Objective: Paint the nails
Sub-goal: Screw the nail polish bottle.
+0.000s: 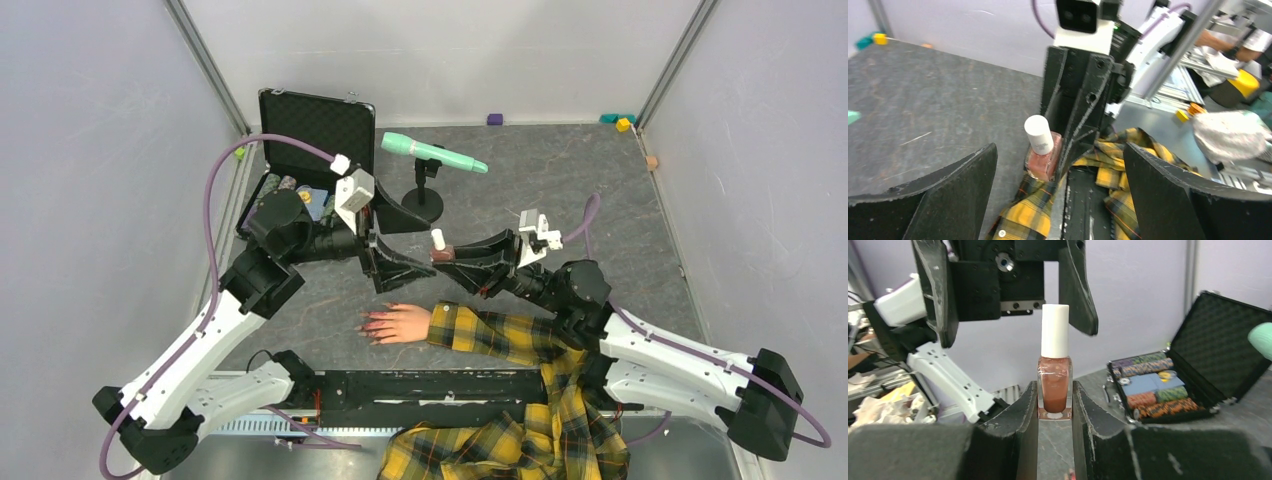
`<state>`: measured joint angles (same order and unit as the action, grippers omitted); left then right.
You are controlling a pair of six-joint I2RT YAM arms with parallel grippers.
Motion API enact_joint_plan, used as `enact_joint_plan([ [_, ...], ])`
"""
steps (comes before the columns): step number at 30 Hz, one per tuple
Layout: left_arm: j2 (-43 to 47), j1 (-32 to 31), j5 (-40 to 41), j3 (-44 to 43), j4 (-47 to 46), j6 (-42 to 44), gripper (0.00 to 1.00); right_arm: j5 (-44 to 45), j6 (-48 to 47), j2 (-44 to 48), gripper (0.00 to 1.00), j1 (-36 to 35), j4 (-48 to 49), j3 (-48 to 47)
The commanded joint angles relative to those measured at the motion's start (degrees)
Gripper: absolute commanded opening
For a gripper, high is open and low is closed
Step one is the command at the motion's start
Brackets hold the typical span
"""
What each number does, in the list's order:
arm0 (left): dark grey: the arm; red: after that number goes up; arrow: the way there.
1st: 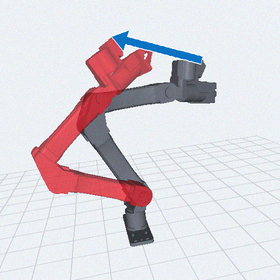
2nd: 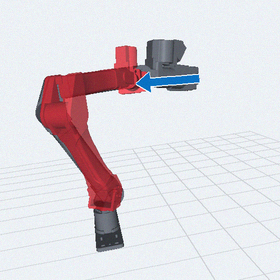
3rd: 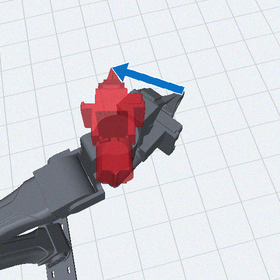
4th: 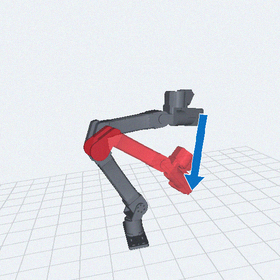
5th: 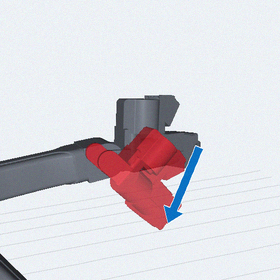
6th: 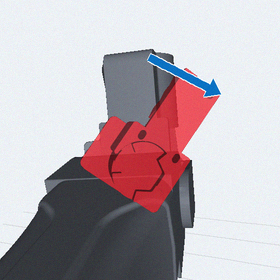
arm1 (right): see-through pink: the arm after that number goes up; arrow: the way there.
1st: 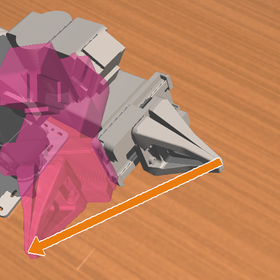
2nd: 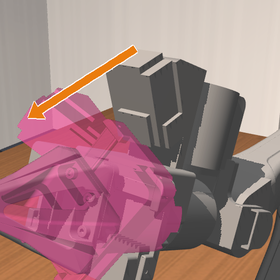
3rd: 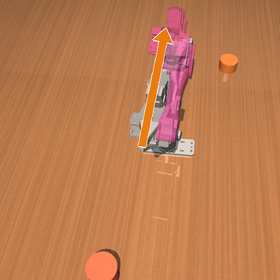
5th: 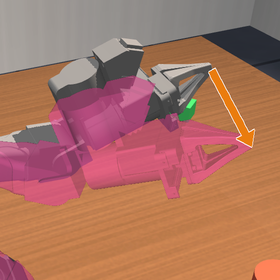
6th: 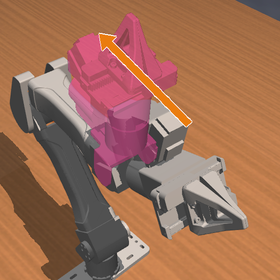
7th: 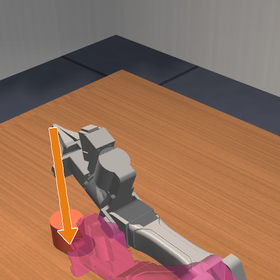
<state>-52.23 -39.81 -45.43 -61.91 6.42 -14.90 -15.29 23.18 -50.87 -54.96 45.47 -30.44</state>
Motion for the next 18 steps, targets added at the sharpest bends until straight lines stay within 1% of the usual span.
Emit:
enact_joint_plan([
  [1, 0.7, 1.9, 7.4, 0.6, -0.2, 1.2, 1.00, 5.0, -4.6, 0.4, 0.00, 0.2, -4.7, -3.0],
  [4, 1.5, 2.8, 8.1, 2.4, -3.4, -0.6, 1.00, 6.2, -5.2, -0.3, 0.00, 0.2, -5.6, -3.3],
  [7, 1.1, 3.0, 10.3, 3.2, -4.3, -1.7, 1.00, 8.9, -7.7, -1.3, 0.00, -0.6, -7.9, -4.3],
  [9, -0.4, 3.1, 11.4, 3.1, -4.1, -3.0, 1.00, 13.4, -10.9, -2.0, 0.00, -2.3, -11.1, -5.4],
  [13, -2.9, 3.5, 12.2, 3.0, -4.2, -5.8, 1.00, 26.0, -16.0, -4.1, 0.00, -6.9, -17.5, -8.4],
  [15, -3.6, 3.6, 14.4, 2.9, -3.3, -6.4, 1.00, 29.0, -17.8, -5.2, 0.00, -8.3, -18.8, -9.7],
  [18, -4.9, 3.6, 18.2, 1.4, 0.8, -5.8, 0.96, 33.3, -20.3, -6.3, 0.00, -10.8, -17.9, -10.0],
])
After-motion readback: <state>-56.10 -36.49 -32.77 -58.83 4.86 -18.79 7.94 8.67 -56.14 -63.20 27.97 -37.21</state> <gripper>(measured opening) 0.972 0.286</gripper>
